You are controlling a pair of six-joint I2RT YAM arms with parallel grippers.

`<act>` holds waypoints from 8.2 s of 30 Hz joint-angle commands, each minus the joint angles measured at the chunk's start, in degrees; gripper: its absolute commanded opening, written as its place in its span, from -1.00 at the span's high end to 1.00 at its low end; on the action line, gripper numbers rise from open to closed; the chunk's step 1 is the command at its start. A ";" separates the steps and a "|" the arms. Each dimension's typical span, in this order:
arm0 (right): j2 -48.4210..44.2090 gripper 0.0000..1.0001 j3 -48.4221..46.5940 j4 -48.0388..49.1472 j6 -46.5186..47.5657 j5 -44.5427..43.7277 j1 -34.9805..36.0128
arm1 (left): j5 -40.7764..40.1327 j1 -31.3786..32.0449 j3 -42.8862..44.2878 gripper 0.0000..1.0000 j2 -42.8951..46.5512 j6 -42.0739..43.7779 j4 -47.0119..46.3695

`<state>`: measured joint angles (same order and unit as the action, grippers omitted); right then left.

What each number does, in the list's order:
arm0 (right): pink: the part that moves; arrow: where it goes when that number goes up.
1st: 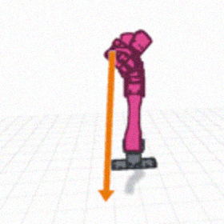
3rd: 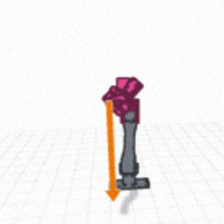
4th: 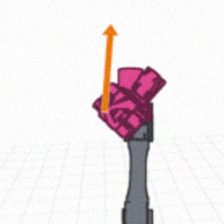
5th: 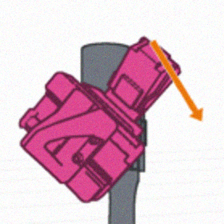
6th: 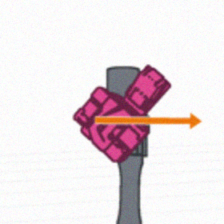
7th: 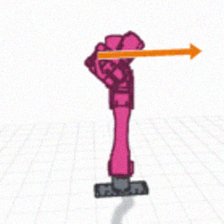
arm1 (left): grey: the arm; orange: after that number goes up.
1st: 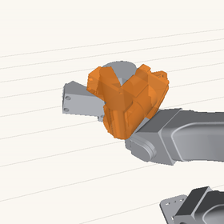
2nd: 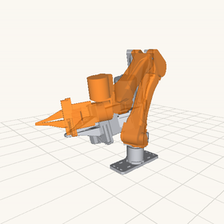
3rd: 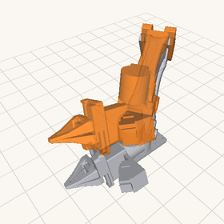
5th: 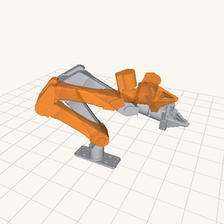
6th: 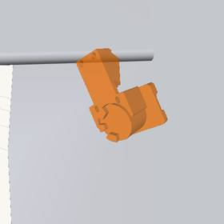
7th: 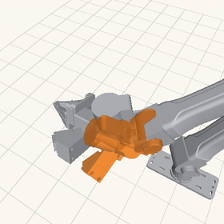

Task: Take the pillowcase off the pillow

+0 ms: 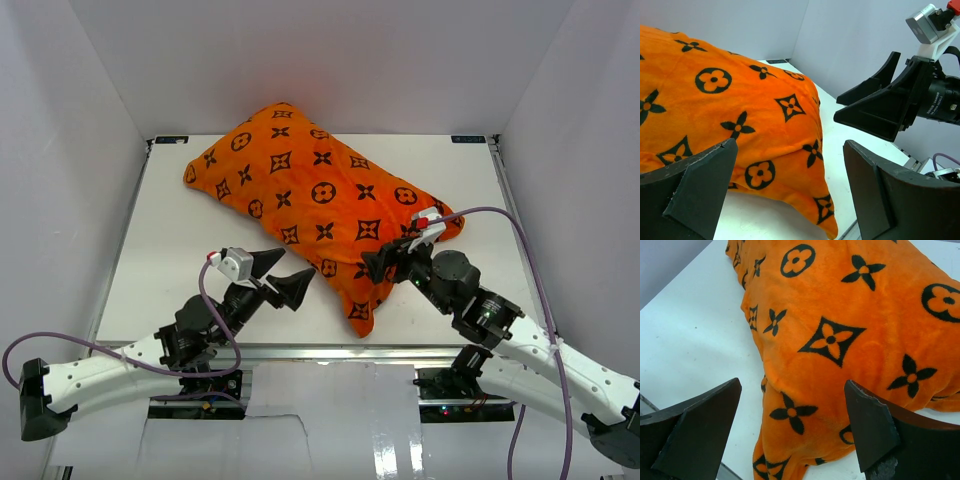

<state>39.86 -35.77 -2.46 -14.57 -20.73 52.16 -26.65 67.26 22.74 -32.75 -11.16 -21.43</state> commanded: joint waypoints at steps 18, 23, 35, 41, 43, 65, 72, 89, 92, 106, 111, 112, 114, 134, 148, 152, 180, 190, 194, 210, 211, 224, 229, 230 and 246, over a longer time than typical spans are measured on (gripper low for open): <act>22.96 -0.84 0.70 1.57 -7.75 0.78 0.13 | -26.68 0.06 -2.78 -0.96 1.19 -0.61 -0.19; 30.21 0.47 1.74 -10.10 -23.89 -14.66 -0.74 | -30.91 -0.03 -4.37 -0.96 4.36 -1.15 -1.15; -6.54 0.85 11.35 -11.08 -27.72 -25.85 -11.11 | -41.99 -2.48 8.00 -0.96 -0.29 -1.98 5.23; -6.54 0.85 6.33 -11.25 -19.46 -26.55 -12.35 | -32.32 -10.57 26.86 -0.96 -12.37 -14.49 35.11; -7.60 0.85 5.97 -11.25 -18.57 -26.90 -12.35 | -30.23 -13.11 31.29 -0.96 -17.76 -16.61 42.77; -9.09 0.85 5.27 -8.79 -11.36 -16.29 -12.96 | 29.43 -64.80 -1.83 -0.96 -20.59 -31.48 -0.32; -10.41 0.85 5.71 -7.48 -10.40 -13.20 -12.96 | 43.06 -69.90 4.85 -0.96 -39.03 -28.39 -11.77; -3.64 0.85 1.07 -5.71 -7.41 -14.50 -13.31 | 34.69 -66.76 6.79 1.00 -33.12 -34.46 -8.33; -4.08 0.85 -6.46 -7.81 -5.48 -15.39 -13.31 | 31.41 -62.27 13.36 1.00 -18.43 -32.70 5.45; 1.53 0.85 -36.66 -10.20 2.44 -13.98 -13.31 | 30.95 -59.88 56.72 1.00 -13.38 -35.77 42.35; 3.83 0.85 -24.90 -8.62 -1.51 -19.34 -13.31 | 28.43 -59.88 39.11 1.00 -16.22 -36.56 36.82; 3.39 0.85 -19.83 -4.87 -0.65 -19.26 -13.31 | 27.72 -59.88 36.00 1.00 -14.81 -36.57 32.98; 2.34 0.85 -16.89 -2.47 1.03 -19.96 -13.31 | 25.17 -59.88 29.07 1.00 -11.74 -37.09 30.84; -17.54 0.85 -23.72 -18.48 -9.44 -18.36 -13.31 | 29.57 -61.20 36.58 1.00 13.33 -48.07 47.19; 39.92 -0.67 -22.03 13.02 -4.59 -6.96 -30.09 | 28.23 -59.44 20.32 -0.19 -46.06 -39.84 2.01; 45.31 -0.96 -26.45 9.40 -3.54 -0.29 -33.87 | 30.52 -59.88 22.87 -0.50 -45.48 -33.85 1.65; 44.87 -0.82 -30.25 7.28 1.83 26.10 -20.78 | 22.43 -63.66 32.71 -0.89 -49.85 -19.16 22.31; 39.96 -0.82 -23.73 7.04 3.93 26.45 -20.70 | 20.85 -64.01 32.80 -0.91 -56.99 -13.98 8.86; 35.66 -0.82 -23.04 5.62 4.81 26.01 -20.70 | 21.90 -64.01 30.96 -0.86 -53.56 -15.99 6.76; 32.48 -0.80 -24.00 4.22 6.48 25.30 -20.78 | 33.68 -66.47 50.88 -0.85 -62.93 -14.16 18.07; 32.22 -0.80 -23.91 4.22 6.57 24.78 -20.78 | 34.73 -66.47 52.39 -0.86 -65.92 -13.81 18.96; 30.37 -0.82 -24.09 3.60 4.29 27.23 -20.09 | 32.64 -47.72 33.79 1.00 -58.60 -18.72 12.74; 31.76 -0.84 -20.30 8.26 4.98 23.56 -10.45 | 31.66 -36.60 19.38 1.00 -42.69 -29.09 2.20; 32.56 -0.84 -20.83 7.48 5.51 22.06 -8.85 | 32.19 -35.11 17.01 1.00 -41.53 -29.62 1.57; 33.34 -0.82 -10.38 5.71 -2.30 -8.42 6.98 | 28.50 -30.44 8.37 1.00 -35.27 -33.31 -0.63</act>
<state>72.25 -48.14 3.18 -13.30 -20.75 57.63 1.87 36.53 31.42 -69.21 -43.35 -19.42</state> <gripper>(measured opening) 0.927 0.038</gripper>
